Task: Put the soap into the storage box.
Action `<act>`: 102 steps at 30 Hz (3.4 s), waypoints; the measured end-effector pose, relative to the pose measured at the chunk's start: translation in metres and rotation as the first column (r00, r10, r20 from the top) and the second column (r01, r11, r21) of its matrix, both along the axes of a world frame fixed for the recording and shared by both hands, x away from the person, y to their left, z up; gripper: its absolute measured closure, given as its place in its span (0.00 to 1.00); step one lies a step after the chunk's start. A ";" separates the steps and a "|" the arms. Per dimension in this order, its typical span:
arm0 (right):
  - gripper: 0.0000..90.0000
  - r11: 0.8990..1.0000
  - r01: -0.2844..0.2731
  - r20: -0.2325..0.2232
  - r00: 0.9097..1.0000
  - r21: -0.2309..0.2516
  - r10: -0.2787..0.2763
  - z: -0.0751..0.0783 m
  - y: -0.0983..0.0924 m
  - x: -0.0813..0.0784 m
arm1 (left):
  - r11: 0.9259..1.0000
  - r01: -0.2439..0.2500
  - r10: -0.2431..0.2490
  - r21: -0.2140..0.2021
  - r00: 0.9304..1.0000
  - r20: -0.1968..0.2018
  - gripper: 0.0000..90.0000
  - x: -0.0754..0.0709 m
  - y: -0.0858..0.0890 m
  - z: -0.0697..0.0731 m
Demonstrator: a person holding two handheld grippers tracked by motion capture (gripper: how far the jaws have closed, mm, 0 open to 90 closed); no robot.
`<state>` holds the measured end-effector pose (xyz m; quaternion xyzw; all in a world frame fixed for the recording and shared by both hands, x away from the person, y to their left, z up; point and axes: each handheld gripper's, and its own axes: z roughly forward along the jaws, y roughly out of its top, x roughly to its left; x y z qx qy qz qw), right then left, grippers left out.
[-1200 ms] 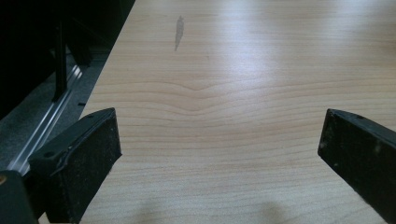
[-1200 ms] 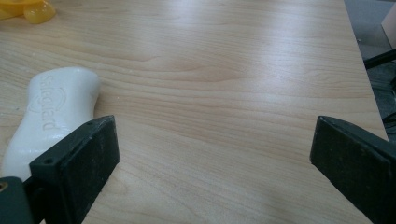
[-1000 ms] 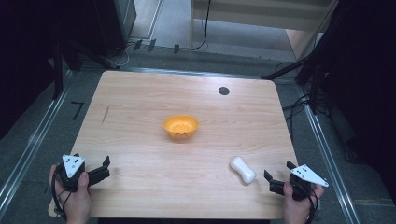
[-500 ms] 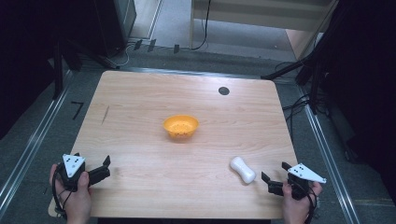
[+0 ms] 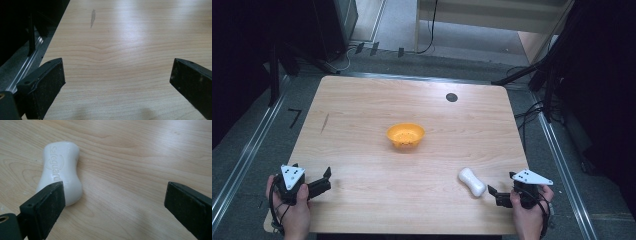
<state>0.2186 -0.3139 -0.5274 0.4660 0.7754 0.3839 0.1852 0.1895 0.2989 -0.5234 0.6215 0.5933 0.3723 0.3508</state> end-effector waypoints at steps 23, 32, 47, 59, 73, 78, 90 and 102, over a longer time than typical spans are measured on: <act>0.00 0.978 -0.141 -0.205 0.973 -0.156 0.107 0.020 0.039 0.022 | 1.000 0.002 -0.002 0.006 1.000 -0.009 0.00 0.000 -0.001 0.000; 0.00 0.970 -0.171 -0.276 0.954 -0.174 0.119 0.021 0.056 0.029 | 1.000 0.006 -0.006 0.007 1.000 -0.011 0.00 0.001 -0.001 0.000; 0.00 0.961 -0.190 -0.320 0.940 -0.201 0.119 0.023 0.078 0.038 | 1.000 0.010 -0.010 0.008 1.000 -0.014 0.00 0.001 -0.001 0.000; 0.13 0.949 -0.216 -0.343 0.930 -0.229 0.129 0.020 0.088 0.042 | 1.000 0.016 -0.015 0.013 1.000 -0.023 0.00 0.002 -0.002 0.000; 0.34 0.935 -0.241 -0.367 0.920 -0.261 0.135 0.018 0.101 0.048 | 1.000 0.019 -0.019 0.013 1.000 -0.025 0.00 0.002 -0.001 0.000; 0.44 0.933 -0.252 -0.390 0.910 -0.259 0.137 0.015 0.100 0.050 | 1.000 0.020 -0.020 0.012 0.999 -0.025 0.00 0.002 -0.001 0.000; 0.55 0.931 -0.257 -0.384 0.912 -0.260 0.145 0.014 0.100 0.048 | 1.000 0.022 -0.022 0.013 0.999 -0.026 0.00 0.002 -0.001 0.000; 0.55 0.931 -0.272 -0.365 0.915 -0.245 0.171 0.013 0.096 0.047 | 0.999 0.032 -0.032 0.006 0.999 -0.025 0.00 0.002 -0.001 0.000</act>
